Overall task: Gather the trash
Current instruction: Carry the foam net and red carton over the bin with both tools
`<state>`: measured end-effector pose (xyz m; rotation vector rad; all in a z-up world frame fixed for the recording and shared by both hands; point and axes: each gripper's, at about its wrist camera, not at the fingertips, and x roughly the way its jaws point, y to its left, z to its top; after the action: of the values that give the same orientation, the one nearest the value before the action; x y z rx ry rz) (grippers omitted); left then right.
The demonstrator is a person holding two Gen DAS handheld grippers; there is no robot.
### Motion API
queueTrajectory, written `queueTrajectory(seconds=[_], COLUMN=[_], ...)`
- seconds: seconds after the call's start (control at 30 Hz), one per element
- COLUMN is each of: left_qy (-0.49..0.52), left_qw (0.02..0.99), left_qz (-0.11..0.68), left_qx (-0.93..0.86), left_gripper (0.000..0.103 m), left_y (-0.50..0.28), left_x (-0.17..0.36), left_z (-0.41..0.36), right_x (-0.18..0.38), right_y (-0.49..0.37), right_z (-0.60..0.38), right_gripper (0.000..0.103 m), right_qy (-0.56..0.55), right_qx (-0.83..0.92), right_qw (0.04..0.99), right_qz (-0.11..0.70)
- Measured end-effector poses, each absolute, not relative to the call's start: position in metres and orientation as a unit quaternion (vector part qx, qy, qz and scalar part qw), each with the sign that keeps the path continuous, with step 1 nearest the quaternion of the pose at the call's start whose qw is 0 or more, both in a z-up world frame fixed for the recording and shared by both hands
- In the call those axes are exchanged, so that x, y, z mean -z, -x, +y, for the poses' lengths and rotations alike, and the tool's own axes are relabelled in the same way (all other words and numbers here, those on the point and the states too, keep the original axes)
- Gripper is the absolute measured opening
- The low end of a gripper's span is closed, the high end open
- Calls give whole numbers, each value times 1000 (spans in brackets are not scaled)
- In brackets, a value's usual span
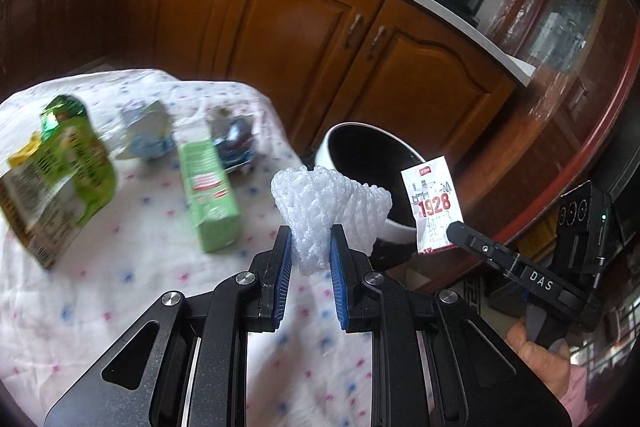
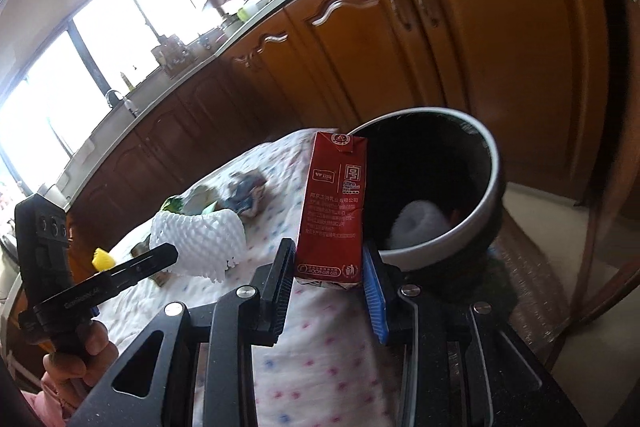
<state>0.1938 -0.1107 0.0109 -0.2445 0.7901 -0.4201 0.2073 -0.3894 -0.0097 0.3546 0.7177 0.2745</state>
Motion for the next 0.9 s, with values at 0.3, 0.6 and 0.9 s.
queueTrajectory(seconds=[0.3,0.6,0.9], left_qy=[99,70,45], left_qw=[888,884,875], left_qz=[395,406,427], left_qx=[214,221,225], left_gripper=[17,17,18], left_y=[-225,-256,-277], left_x=[-11,-14,-4], left_z=[-148,-189,-219], right_x=[5,8,18], right_y=[-224,-243,-261], right_z=[-412,-424,-427], right_gripper=[34,34,34], right_qy=[-161,-145,-134], right_qx=[-102,-85,-80], right_qw=[920,921,915], right_qz=[344,351,373])
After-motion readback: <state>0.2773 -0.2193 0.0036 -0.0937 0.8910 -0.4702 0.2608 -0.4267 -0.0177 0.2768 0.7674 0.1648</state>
